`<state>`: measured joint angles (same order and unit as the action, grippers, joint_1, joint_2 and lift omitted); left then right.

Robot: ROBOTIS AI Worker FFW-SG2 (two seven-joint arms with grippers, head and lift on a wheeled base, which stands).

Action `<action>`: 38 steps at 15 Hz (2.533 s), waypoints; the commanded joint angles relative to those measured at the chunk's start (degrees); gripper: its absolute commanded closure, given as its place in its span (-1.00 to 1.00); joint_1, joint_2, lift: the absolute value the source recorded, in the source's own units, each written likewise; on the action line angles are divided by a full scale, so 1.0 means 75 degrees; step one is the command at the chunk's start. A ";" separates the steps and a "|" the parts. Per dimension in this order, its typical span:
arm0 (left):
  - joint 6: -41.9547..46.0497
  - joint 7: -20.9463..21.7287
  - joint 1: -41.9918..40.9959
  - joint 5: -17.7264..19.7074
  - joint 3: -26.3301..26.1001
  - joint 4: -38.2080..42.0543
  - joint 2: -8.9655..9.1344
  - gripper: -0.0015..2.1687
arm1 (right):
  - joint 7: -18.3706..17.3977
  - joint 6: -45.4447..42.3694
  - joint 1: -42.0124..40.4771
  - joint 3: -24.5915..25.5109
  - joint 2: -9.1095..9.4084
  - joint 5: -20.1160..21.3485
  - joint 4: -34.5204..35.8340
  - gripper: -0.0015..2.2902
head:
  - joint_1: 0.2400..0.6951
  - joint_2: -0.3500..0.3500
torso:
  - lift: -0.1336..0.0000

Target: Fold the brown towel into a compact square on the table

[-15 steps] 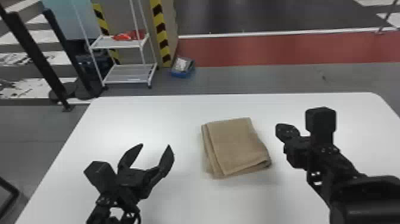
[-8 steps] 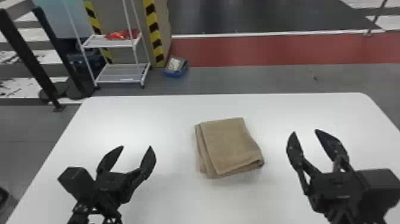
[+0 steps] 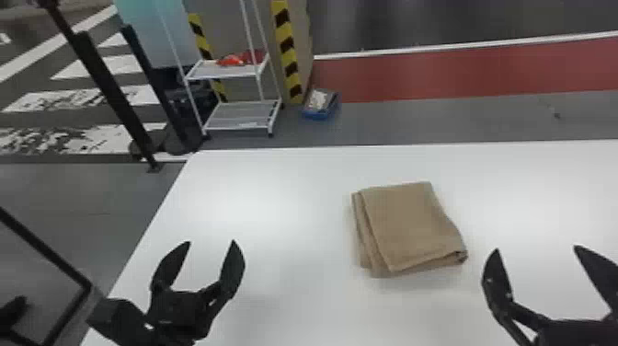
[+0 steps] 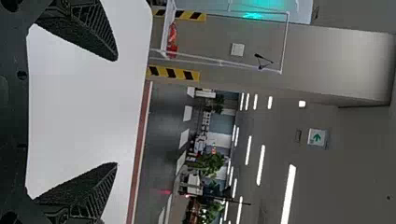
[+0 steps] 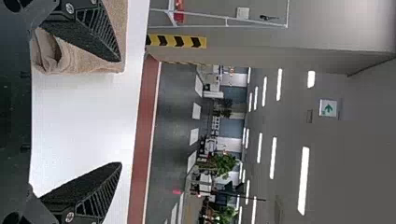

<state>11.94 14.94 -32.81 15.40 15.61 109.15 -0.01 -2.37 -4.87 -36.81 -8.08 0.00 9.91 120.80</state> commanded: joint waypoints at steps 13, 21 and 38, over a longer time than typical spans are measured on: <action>0.0194 -0.0398 -0.0219 -0.0483 -0.0160 0.0154 0.0021 -0.93 | -0.0012 -0.0434 0.0268 -0.0271 0.0007 -0.0055 -0.0603 -0.92 | 1.00 0.79 | -0.76; 0.0194 -0.0434 -0.0230 -0.0483 -0.0195 0.0154 0.0021 -0.93 | -0.0012 -0.0411 0.0291 -0.0341 0.0007 -0.0055 -0.0615 -0.92 | 1.00 0.80 | -0.76; 0.0100 -0.0492 -0.0207 -0.0483 -0.0230 0.0119 0.0021 -0.93 | -0.0012 0.0199 0.0537 -0.0517 -0.0012 -0.0032 -0.0662 -0.92 | 1.00 0.83 | -0.76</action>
<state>12.70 11.25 -34.46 11.78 13.93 110.12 0.00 -2.46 -3.38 -32.78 -11.95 -0.15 9.67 115.84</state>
